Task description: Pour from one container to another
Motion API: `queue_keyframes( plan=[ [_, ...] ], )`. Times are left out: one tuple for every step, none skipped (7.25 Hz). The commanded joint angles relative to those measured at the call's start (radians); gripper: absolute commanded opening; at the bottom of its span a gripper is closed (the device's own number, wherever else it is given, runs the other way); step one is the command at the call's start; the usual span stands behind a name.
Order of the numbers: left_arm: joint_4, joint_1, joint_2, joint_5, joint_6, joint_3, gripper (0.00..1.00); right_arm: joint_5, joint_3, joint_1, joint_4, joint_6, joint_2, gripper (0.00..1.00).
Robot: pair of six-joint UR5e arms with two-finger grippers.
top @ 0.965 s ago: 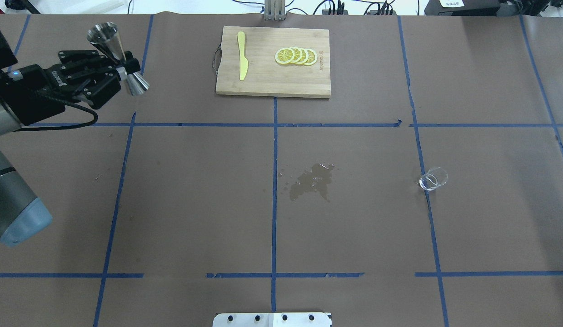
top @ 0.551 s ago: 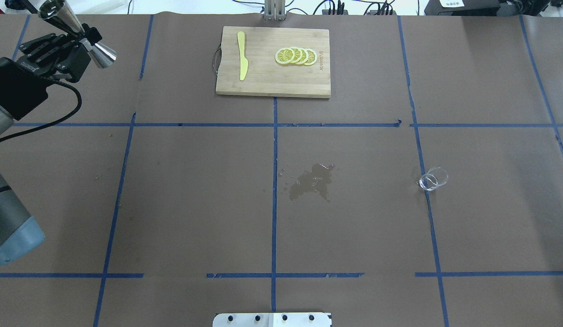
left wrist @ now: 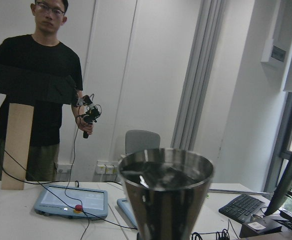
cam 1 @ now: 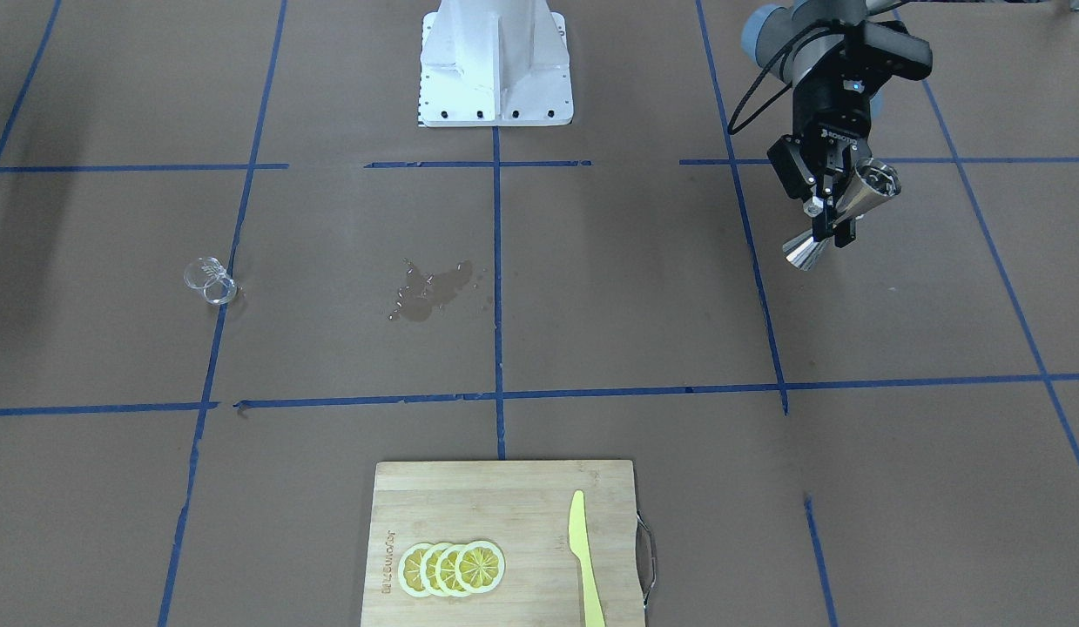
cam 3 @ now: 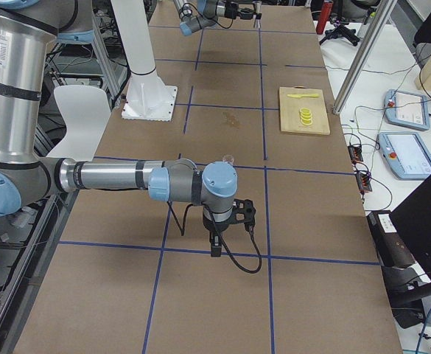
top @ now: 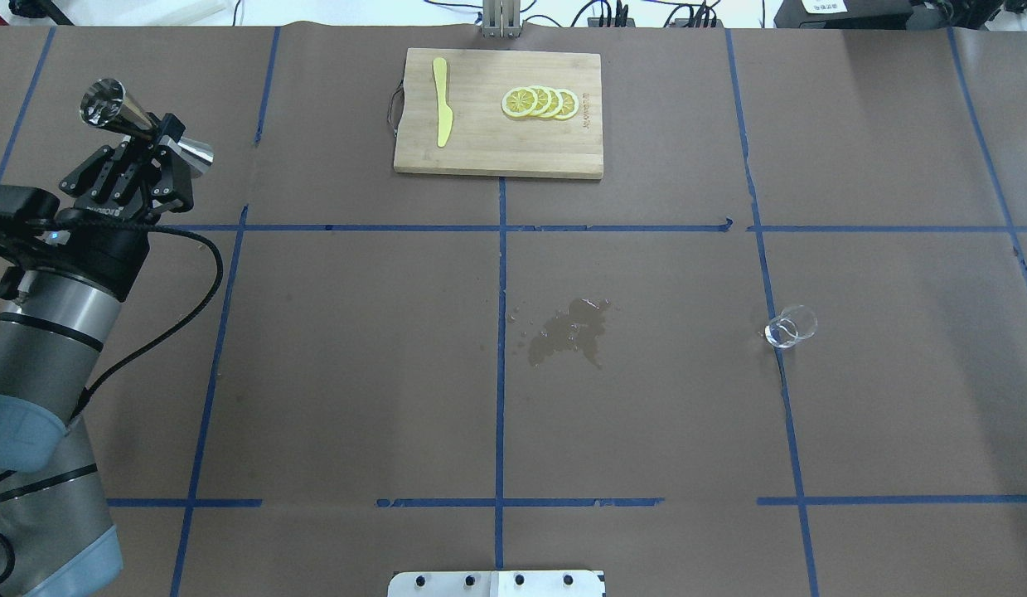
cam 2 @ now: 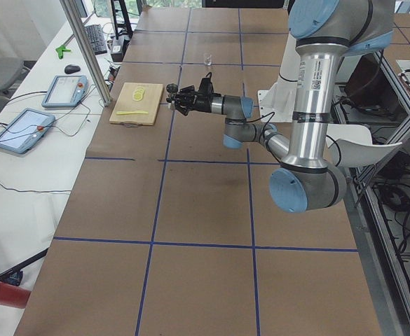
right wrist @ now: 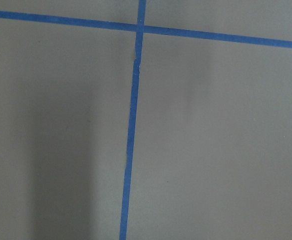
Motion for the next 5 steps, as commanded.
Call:
queue_keyframes(
  plan=[
    [0.043,0.033,0.041,0.094,0.006,0.040,0.00,0.000,0.001,0.000,0.000,0.000,0.001,1.00],
    [0.046,0.041,0.099,0.086,0.018,0.040,0.00,0.000,0.001,0.000,0.000,0.000,0.001,1.00],
    [0.048,0.052,0.132,0.059,0.024,0.040,0.00,0.000,0.000,0.000,0.000,0.000,0.002,1.00],
    [0.048,0.061,0.152,0.048,0.023,0.048,0.00,0.000,0.000,0.000,0.000,0.000,0.002,1.00],
    [0.045,0.075,0.156,0.045,0.006,0.078,0.00,0.000,0.000,0.000,0.000,0.000,0.002,1.00]
  ],
)
